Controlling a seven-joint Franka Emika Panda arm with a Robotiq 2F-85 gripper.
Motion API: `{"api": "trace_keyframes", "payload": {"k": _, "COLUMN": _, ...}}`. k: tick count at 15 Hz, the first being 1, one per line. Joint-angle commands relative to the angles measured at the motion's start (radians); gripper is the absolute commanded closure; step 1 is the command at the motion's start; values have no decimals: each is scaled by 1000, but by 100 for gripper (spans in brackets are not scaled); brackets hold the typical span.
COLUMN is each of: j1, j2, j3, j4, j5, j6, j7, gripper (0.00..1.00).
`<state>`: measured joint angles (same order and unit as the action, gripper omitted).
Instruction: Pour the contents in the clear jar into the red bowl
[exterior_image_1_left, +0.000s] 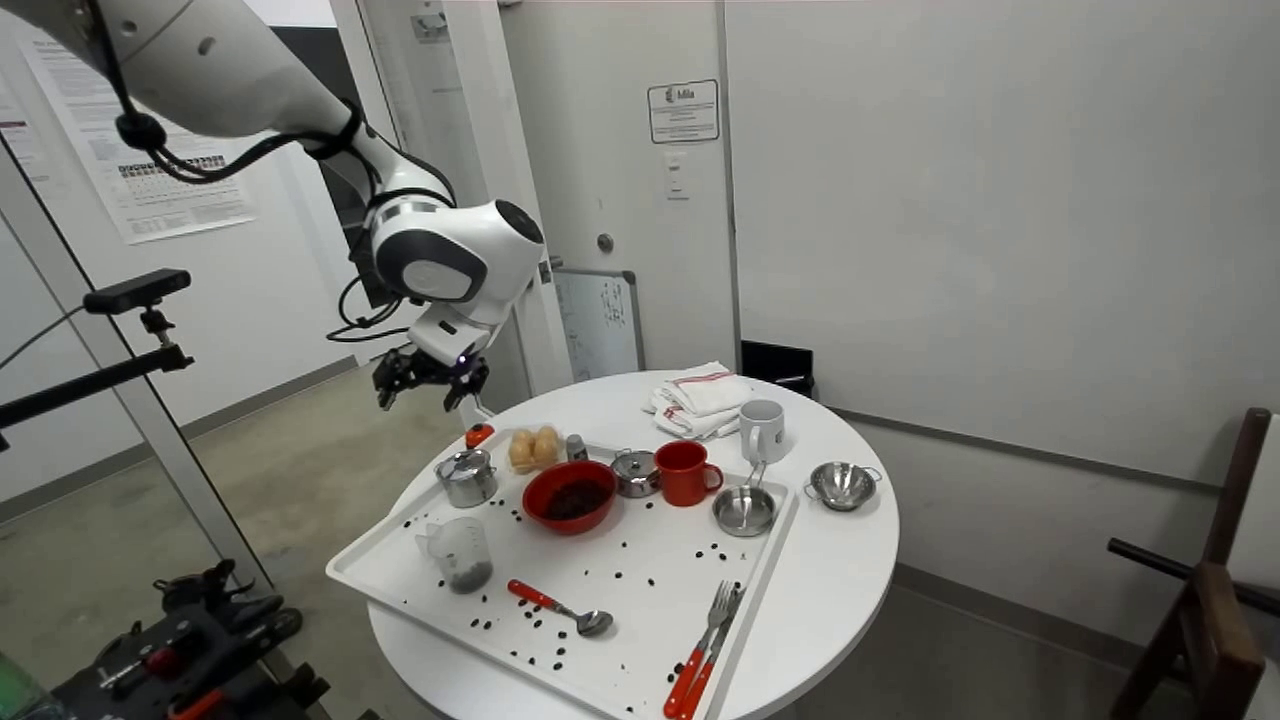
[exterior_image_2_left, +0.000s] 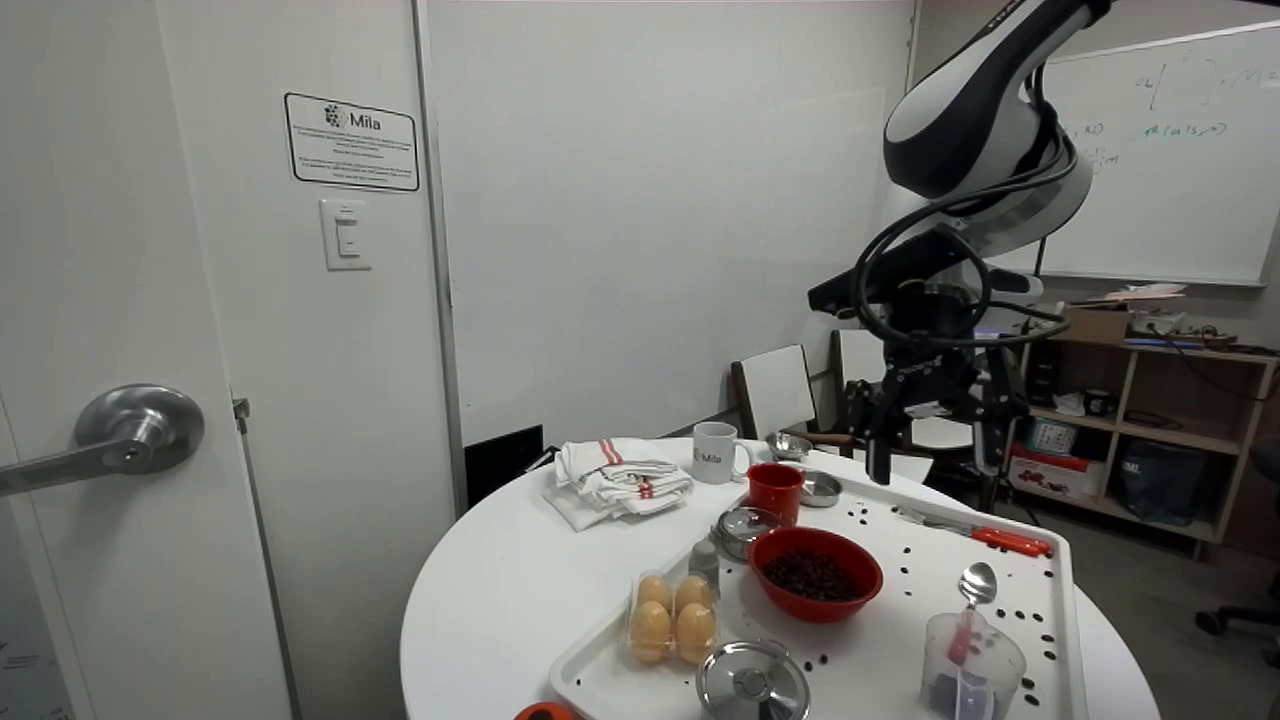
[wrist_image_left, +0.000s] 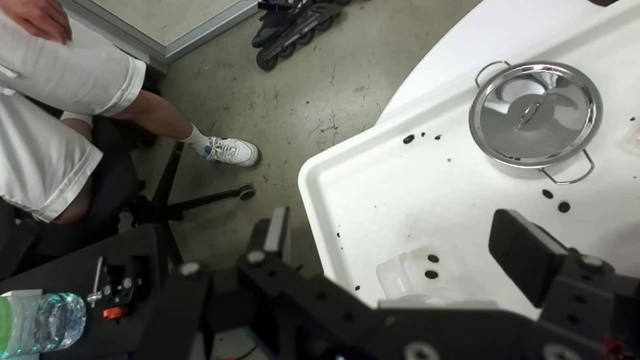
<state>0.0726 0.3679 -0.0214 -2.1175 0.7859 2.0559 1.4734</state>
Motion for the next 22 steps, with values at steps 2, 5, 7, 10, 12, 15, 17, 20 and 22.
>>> {"api": "trace_keyframes", "payload": {"k": 2, "j1": -5, "j2": 0, "j3": 5, "j4": 1, "j5": -3, "j6": -1, "j7": 2, "gripper": 0}}
{"api": "trace_keyframes", "payload": {"k": 5, "j1": -5, "j2": 0, "j3": 5, "j4": 1, "j5": -3, "j6": 0, "j7": 2, "gripper": 0}}
{"api": "trace_keyframes", "payload": {"k": 7, "j1": -5, "j2": 0, "j3": 5, "j4": 1, "j5": -3, "j6": 0, "j7": 2, "gripper": 0}}
{"api": "trace_keyframes", "payload": {"k": 10, "j1": 44, "j2": 7, "j3": -19, "j4": 1, "j5": -154, "j6": 41, "j7": 89, "gripper": 0}}
{"api": "trace_keyframes", "payload": {"k": 12, "j1": 66, "j2": 14, "j3": -14, "j4": -9, "j5": -252, "j6": 60, "j7": 161, "gripper": 0}}
{"api": "trace_keyframes", "payload": {"k": 15, "j1": 92, "j2": 5, "j3": -4, "j4": -15, "j5": -432, "j6": 32, "j7": 216, "gripper": 0}}
{"api": "trace_keyframes", "payload": {"k": 17, "j1": 116, "j2": -18, "j3": 4, "j4": -31, "j5": -535, "j6": 31, "j7": 216, "gripper": 0}}
{"api": "trace_keyframes", "payload": {"k": 20, "j1": 156, "j2": -30, "j3": 7, "j4": -55, "j5": -691, "j6": 56, "j7": 234, "gripper": 0}}
{"api": "trace_keyframes", "payload": {"k": 22, "j1": 177, "j2": 14, "j3": -2, "j4": -18, "j5": -789, "j6": 68, "j7": 304, "gripper": 0}}
